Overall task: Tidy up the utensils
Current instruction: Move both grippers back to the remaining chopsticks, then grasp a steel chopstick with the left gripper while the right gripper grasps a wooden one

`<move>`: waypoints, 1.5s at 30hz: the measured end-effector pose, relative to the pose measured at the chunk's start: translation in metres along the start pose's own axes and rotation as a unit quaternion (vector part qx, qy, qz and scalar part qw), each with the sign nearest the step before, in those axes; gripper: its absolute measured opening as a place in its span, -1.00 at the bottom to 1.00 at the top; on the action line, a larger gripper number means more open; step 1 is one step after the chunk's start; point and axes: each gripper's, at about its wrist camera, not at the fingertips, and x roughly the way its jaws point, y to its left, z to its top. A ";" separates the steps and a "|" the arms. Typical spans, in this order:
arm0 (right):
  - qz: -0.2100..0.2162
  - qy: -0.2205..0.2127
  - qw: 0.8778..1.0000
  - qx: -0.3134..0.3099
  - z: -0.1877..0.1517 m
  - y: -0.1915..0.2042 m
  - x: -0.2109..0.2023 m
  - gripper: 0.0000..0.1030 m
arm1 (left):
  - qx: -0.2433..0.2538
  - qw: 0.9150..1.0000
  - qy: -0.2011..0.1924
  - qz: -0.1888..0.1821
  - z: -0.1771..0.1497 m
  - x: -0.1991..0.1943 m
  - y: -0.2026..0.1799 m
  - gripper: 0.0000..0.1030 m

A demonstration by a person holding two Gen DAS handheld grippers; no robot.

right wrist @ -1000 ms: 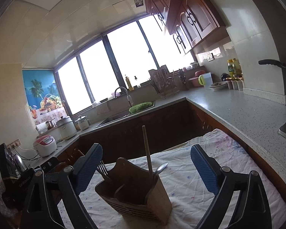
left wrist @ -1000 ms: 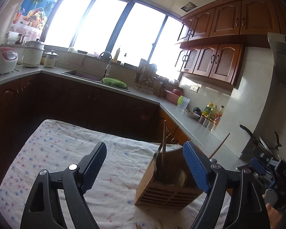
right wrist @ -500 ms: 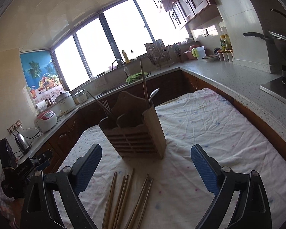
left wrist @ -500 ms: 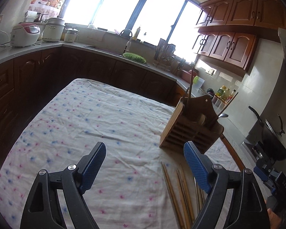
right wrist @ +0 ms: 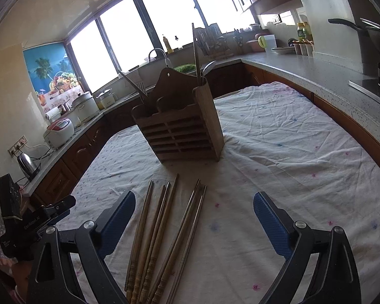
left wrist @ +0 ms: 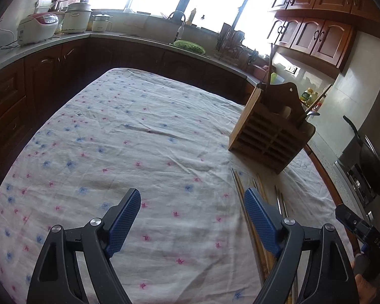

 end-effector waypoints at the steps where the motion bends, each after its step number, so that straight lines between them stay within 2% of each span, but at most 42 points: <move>1: -0.004 0.009 1.000 -0.006 -0.002 0.002 0.005 0.85 | 0.002 1.000 0.005 0.000 0.001 0.001 -0.002 0.63; 8: -0.034 0.093 0.993 -0.071 -0.015 0.020 0.052 0.83 | 0.024 0.999 0.043 0.016 0.004 0.018 -0.014 0.63; 11: -0.058 0.122 0.985 -0.106 -0.023 0.026 0.069 0.82 | 0.034 0.998 0.057 0.020 0.006 0.027 -0.019 0.63; 14: -0.101 0.151 0.974 -0.138 -0.031 0.025 0.081 0.77 | 0.055 0.995 0.074 0.034 0.009 0.036 -0.029 0.62; 16: -0.101 0.151 0.975 -0.128 -0.031 0.017 0.076 0.75 | 0.071 0.993 0.085 0.032 0.011 0.043 -0.040 0.61; 20: -0.133 0.147 0.974 -0.113 -0.031 -0.009 0.061 0.75 | 0.111 0.989 0.095 0.031 0.015 0.068 -0.069 0.60; 23: -0.122 0.133 0.982 -0.064 -0.027 -0.035 0.042 0.75 | 0.143 0.983 0.110 0.042 0.012 0.091 -0.089 0.51; 26: -0.103 0.103 0.989 -0.023 -0.022 -0.051 0.020 0.75 | 0.170 0.974 0.135 0.065 0.003 0.114 -0.099 0.28; 28: -0.093 0.083 0.992 -0.006 -0.017 -0.056 0.006 0.75 | 0.177 0.972 0.142 0.065 -0.003 0.121 -0.099 0.23; 29: -0.088 0.074 0.993 0.000 -0.014 -0.057 0.001 0.75 | 0.192 0.969 0.135 0.077 -0.006 0.119 -0.100 0.24; 34: -0.059 0.051 0.997 0.009 -0.006 -0.051 -0.012 0.74 | 0.189 0.970 0.136 0.062 -0.016 0.100 -0.082 0.23; 37: -0.032 0.060 0.998 0.008 -0.004 -0.042 -0.004 0.55 | 0.191 0.970 0.140 0.054 -0.019 0.085 -0.069 0.23; 42: -0.001 0.089 0.996 -0.004 -0.007 -0.021 0.024 -0.13 | 0.129 0.982 0.130 0.036 -0.007 0.072 -0.040 0.18; 45: 0.015 0.102 0.995 -0.005 -0.005 -0.010 0.042 -0.23 | 0.104 0.986 0.127 0.038 0.004 0.078 -0.032 0.07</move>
